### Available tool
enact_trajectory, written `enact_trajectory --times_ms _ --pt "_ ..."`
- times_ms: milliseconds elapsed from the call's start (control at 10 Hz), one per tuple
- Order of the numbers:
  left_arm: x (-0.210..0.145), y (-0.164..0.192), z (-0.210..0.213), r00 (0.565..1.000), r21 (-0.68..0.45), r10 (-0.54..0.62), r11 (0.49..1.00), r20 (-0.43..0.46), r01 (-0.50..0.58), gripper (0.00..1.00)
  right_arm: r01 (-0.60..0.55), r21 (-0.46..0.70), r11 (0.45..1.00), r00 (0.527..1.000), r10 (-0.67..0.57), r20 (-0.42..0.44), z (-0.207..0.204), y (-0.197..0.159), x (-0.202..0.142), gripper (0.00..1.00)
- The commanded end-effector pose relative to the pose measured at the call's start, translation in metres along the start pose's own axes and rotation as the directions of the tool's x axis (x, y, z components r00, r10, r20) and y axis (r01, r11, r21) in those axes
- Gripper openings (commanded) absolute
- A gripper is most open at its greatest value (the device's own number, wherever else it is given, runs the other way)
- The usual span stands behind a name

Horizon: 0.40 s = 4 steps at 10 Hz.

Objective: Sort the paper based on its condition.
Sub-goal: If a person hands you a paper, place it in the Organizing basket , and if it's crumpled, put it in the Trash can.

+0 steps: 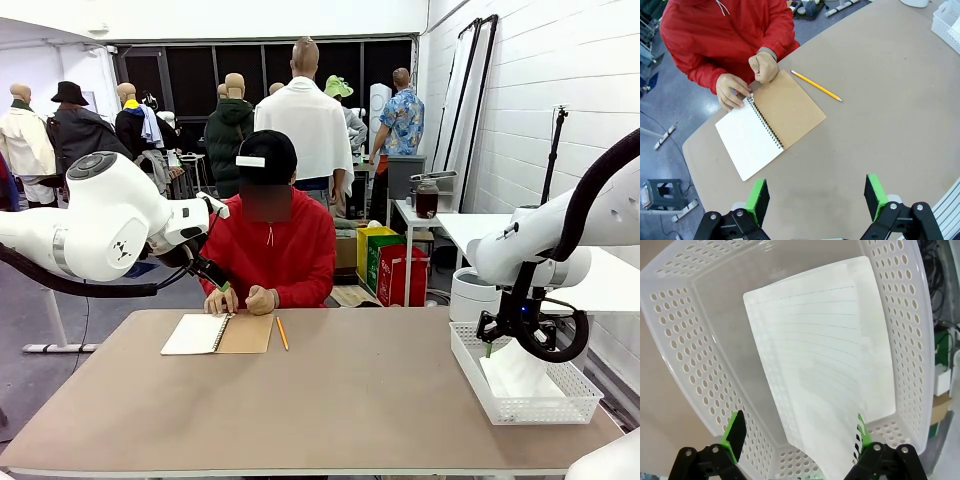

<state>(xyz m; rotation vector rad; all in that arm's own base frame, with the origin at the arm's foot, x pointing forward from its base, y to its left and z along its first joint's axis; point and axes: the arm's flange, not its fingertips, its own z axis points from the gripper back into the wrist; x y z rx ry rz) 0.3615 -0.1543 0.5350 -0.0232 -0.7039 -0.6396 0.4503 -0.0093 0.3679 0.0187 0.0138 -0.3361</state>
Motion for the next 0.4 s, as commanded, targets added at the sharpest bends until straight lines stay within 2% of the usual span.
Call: enact_trajectory --times_ms 0,300 --pt "-0.0007 0.0010 -0.0001 1.000 -0.001 0.002 1.000 -0.003 -0.002 1.00 -0.003 0.006 1.000 1.000 0.003 0.011 0.0004 -0.0015 0.0016 1.00" --pt "-0.0007 0.0010 -0.0001 1.000 -0.001 0.002 1.000 -0.003 -0.002 1.00 -0.003 0.006 1.000 1.000 0.003 0.011 0.0004 -0.0015 0.0016 1.00"
